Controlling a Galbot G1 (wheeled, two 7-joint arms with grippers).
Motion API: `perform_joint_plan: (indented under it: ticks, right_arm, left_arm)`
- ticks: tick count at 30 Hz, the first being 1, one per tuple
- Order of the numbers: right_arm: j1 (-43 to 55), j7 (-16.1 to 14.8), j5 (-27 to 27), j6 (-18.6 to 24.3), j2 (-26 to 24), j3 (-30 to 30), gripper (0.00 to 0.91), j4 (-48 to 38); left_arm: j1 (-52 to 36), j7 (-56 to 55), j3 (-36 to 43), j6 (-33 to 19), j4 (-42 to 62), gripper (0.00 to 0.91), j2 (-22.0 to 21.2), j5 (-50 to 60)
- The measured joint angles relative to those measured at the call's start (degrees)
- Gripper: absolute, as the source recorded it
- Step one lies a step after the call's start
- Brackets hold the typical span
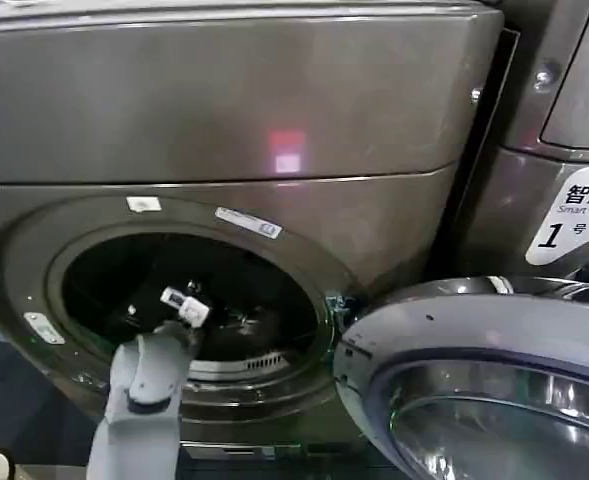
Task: Grasp the clothes from the dryer.
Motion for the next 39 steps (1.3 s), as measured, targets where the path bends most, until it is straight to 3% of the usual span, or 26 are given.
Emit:
perform_joint_plan:
  ticks: [6,13,22,39]
  right_arm:
    - [0.22,-0.05,-0.09,0.22,0.11,-0.43,0.907,-0.13]
    - [0.24,-0.20,-0.30,0.69,0.18,-0.53,0.907,-0.76]
    - [0.63,-0.33,-1.20,0.86,0.22,-1.16,0.907,-1.01]
    - [0.63,-0.40,-1.60,0.72,0.01,-1.67,0.907,-0.74]
  left_arm:
    - [-3.35,3.42,1.92,-14.14,3.00,0.907,0.99,6.18]
    - [-6.63,5.25,5.37,-21.12,6.79,0.907,1.51,8.87]
    - [-9.93,6.10,7.77,-22.65,12.30,0.907,1.52,6.54]
    - [-9.07,6.47,8.84,-19.54,18.91,0.907,1.61,1.23]
